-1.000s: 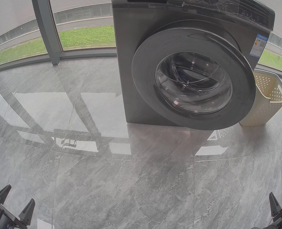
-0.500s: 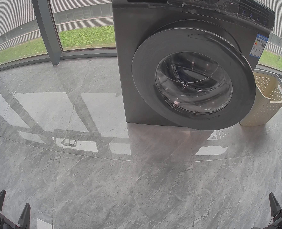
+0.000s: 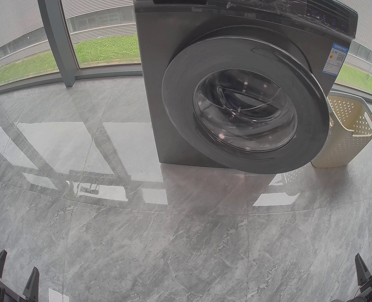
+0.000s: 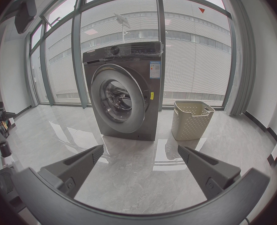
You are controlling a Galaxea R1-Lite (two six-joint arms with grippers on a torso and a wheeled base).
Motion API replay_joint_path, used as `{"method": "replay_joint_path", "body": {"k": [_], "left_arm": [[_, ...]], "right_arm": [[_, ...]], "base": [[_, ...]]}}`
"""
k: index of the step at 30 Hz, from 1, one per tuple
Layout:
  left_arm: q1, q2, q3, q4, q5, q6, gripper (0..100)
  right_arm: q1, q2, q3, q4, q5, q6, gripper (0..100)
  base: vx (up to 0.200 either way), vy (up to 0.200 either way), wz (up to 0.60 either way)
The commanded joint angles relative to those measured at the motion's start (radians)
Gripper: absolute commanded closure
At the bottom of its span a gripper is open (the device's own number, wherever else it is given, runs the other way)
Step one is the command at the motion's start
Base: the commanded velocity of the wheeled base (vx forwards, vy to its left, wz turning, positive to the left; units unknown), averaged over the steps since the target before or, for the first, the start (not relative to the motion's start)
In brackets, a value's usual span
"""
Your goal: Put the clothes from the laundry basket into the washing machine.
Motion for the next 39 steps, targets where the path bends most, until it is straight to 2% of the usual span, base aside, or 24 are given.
{"method": "replay_joint_path", "body": {"k": [1, 11, 26, 39], "left_arm": [[0.0, -0.008, 0.018, 0.0, 0.0, -0.001, 0], [-0.002, -0.008, 0.018, 0.0, -0.001, -0.001, 0], [0.0, -0.008, 0.018, 0.0, -0.003, -0.001, 0], [0.0, -0.008, 0.018, 0.0, -0.005, -0.002, 0]], "right_arm": [[0.0, -0.016, 0.018, 0.0, 0.001, 0.0, 0], [0.0, -0.016, 0.018, 0.0, -0.001, 0.0, 0], [0.0, -0.016, 0.018, 0.0, -0.001, 0.0, 0], [-0.003, -0.016, 0.018, 0.0, -0.006, 0.001, 0]], "base": [[0.0, -0.2, 0.0], [0.0, -0.2, 0.0], [0.0, 0.0, 0.0], [0.185, 0.0, 0.0]]}}
